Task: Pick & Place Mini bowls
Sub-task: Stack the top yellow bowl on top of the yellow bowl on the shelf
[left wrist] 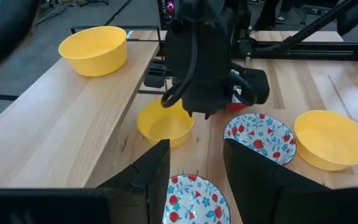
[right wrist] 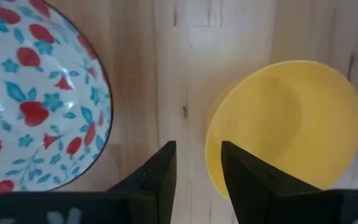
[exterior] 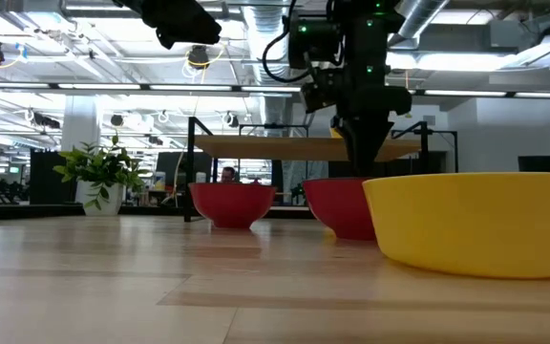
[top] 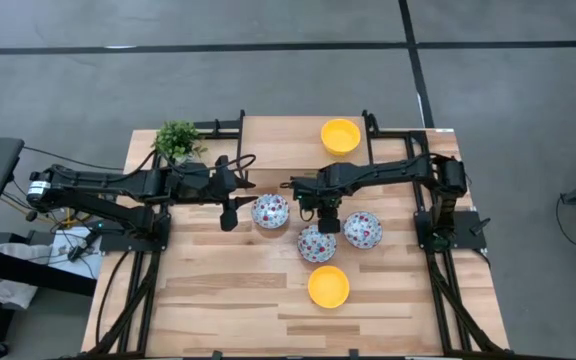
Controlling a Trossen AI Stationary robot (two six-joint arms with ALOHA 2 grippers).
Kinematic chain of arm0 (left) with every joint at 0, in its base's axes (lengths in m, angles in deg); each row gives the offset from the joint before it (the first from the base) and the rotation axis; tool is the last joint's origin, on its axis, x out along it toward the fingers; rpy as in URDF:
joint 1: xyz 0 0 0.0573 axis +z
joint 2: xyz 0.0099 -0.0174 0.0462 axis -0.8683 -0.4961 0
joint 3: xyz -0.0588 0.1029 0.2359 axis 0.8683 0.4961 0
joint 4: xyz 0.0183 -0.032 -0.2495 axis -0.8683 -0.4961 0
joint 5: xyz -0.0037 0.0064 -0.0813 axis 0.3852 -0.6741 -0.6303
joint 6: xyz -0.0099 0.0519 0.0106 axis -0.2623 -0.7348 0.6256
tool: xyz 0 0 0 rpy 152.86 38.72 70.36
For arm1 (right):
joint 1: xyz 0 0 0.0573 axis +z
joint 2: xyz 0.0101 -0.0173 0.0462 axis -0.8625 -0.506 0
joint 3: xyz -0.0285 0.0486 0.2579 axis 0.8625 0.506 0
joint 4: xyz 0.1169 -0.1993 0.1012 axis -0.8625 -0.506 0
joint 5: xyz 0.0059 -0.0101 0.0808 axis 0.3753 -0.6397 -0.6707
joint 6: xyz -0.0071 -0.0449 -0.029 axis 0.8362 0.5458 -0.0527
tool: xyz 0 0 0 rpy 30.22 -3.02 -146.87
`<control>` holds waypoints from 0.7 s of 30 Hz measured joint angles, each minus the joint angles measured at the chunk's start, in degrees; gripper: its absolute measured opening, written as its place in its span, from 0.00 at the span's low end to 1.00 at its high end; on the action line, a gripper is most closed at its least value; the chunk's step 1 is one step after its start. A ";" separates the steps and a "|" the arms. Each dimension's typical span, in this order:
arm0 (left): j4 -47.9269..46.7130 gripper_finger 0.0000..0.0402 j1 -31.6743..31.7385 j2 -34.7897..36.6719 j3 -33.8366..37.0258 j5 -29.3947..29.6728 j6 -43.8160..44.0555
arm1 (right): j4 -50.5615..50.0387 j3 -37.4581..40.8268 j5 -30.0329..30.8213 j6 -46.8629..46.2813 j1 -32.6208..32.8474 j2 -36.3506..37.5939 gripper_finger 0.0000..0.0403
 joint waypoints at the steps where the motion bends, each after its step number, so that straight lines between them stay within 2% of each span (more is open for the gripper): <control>1: 0.02 0.37 0.00 -0.01 0.00 0.00 0.00 | 0.06 0.00 0.02 -0.30 0.02 -0.01 0.29; 9: 0.09 0.37 0.00 0.00 0.00 -0.02 0.01 | 3.45 0.26 0.77 -2.45 0.02 -0.01 0.29; 21: 0.09 0.37 0.00 -0.01 -0.02 -0.02 0.00 | 7.12 6.78 3.86 -0.42 0.04 -0.01 0.29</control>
